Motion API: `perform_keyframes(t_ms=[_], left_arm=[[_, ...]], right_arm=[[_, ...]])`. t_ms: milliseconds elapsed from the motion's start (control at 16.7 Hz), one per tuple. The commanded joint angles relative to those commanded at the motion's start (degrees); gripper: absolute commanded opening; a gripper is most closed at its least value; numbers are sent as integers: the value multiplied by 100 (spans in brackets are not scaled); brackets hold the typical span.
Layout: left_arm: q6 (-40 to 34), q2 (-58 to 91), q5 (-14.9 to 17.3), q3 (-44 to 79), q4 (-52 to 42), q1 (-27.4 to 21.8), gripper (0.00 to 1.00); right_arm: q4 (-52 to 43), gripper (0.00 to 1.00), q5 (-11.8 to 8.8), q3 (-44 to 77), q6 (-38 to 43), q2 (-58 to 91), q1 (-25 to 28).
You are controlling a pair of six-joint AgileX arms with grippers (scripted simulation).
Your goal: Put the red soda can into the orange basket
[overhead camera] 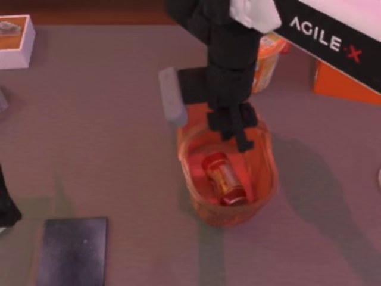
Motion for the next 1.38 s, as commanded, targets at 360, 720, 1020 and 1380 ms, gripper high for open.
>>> perform_keyframes(t_ms=[360, 720, 1020, 1380], left_arm=[[0, 0, 0, 0, 0, 0, 100], [0, 0, 0, 0, 0, 0, 100], [0, 0, 0, 0, 0, 0, 100], [0, 0, 0, 0, 0, 0, 100]], right_arm=[[0, 0, 0, 0, 0, 0, 0], [0, 0, 0, 0, 0, 0, 0], [0, 0, 2, 4, 2, 4, -8], [-885, 0, 3, 925, -149, 50, -108]])
